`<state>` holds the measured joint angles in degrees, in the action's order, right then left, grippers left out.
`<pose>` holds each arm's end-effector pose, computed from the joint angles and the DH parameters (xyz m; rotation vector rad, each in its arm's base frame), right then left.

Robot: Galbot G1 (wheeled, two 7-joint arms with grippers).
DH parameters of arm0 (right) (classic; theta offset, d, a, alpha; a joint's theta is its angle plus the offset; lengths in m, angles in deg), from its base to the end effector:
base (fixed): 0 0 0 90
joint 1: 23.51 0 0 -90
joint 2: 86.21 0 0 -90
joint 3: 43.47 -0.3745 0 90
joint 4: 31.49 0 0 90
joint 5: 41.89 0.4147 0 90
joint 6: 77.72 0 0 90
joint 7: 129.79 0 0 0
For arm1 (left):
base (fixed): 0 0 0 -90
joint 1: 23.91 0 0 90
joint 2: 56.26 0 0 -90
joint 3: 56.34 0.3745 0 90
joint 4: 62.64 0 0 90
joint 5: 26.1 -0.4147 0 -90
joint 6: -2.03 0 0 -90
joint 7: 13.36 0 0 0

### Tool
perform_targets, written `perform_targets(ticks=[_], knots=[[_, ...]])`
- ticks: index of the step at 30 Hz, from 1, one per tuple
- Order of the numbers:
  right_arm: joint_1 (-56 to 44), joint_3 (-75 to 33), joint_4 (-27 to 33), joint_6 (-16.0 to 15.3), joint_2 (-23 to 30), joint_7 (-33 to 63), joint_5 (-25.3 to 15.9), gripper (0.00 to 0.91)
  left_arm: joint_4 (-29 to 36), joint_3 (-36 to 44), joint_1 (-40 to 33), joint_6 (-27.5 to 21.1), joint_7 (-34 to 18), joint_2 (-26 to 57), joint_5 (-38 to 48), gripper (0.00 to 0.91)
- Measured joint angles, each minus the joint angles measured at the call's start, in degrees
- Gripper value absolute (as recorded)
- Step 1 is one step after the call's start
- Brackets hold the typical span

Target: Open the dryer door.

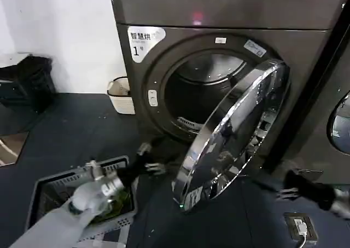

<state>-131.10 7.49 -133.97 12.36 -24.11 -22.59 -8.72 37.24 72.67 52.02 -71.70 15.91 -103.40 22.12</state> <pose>0.2598 -0.3587 -0.2213 -1.1603 2.7501 -0.2691 0.4045 0.0178 -0.3082 1.5491 2.5220 -0.1719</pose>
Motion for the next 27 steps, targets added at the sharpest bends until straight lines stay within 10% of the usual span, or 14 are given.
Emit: perform_targets(ticks=[27], knots=[[-13.9, -48.6, -5.4, -7.5, 3.4, 45.9, -6.8, 0.907, -2.3, 28.4, -20.4, 0.1, -1.8, -11.0, 1.5, 0.907]])
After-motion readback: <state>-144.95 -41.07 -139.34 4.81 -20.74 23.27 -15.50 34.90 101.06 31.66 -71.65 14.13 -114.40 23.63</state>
